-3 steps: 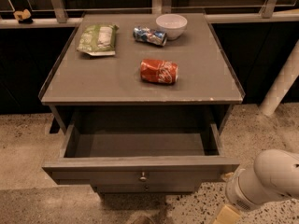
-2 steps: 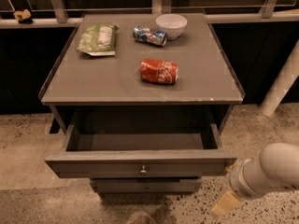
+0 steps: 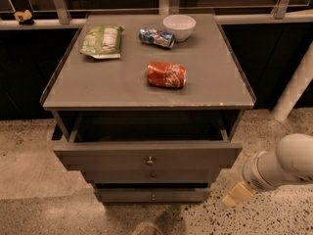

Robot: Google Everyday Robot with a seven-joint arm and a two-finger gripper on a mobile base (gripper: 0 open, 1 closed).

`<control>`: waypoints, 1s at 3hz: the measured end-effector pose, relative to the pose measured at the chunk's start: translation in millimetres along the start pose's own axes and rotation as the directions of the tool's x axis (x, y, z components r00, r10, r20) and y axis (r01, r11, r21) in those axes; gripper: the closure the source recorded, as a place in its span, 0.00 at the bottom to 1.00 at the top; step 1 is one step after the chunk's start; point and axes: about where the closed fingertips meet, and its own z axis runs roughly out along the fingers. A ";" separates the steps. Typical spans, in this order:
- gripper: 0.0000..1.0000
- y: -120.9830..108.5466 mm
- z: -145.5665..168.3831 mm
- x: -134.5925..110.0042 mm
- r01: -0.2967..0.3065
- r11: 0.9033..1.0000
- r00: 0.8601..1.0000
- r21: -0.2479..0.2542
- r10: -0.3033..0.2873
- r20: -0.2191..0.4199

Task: Close top drawer

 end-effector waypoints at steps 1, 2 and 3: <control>0.00 9.7 -1.3 -8.4 0.068 0.998 0.997 -0.007 -0.068 -0.032; 0.00 18.8 -3.4 -20.7 0.168 0.986 0.985 -0.019 -0.169 -0.031; 0.00 8.0 -2.3 -28.1 0.199 0.980 0.980 0.004 -0.199 -0.022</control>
Offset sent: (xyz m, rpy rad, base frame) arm -0.0032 0.0439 0.0166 -0.1034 -0.0478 0.3306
